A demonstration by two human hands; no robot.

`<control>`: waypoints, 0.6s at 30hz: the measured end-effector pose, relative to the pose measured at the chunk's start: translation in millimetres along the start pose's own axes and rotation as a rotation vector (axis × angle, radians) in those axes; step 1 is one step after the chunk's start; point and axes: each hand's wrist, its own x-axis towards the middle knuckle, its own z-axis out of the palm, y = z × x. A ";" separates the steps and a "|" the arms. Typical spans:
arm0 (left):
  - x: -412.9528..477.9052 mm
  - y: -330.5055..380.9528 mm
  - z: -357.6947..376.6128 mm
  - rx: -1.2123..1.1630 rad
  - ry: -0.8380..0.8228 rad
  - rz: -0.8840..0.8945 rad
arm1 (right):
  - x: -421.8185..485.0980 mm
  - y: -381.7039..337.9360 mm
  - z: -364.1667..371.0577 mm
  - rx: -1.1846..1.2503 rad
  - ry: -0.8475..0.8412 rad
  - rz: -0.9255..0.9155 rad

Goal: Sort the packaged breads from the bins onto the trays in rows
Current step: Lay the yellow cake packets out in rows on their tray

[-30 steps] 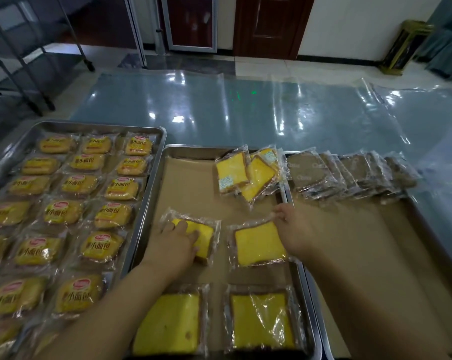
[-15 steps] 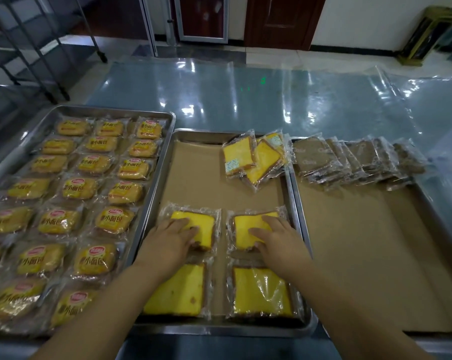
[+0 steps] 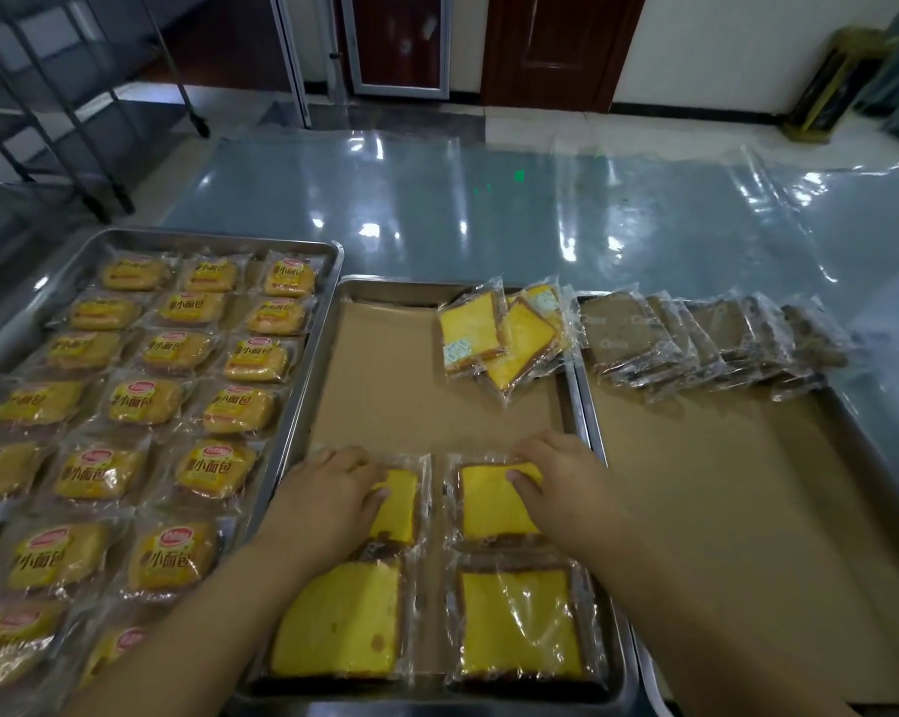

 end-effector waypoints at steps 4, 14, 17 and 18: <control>39.7 6.4 -10.9 -0.015 0.031 0.050 | 37.2 2.3 -22.3 0.021 0.066 0.027; 155.0 29.6 -13.6 -0.229 0.008 0.096 | 125.5 22.2 -39.8 0.024 0.129 0.369; 181.6 36.2 -4.2 -0.238 -0.027 0.094 | 135.1 29.0 -33.9 0.013 0.098 0.397; 188.4 37.2 -0.5 -0.239 -0.045 0.090 | 136.4 31.0 -31.7 0.009 0.097 0.398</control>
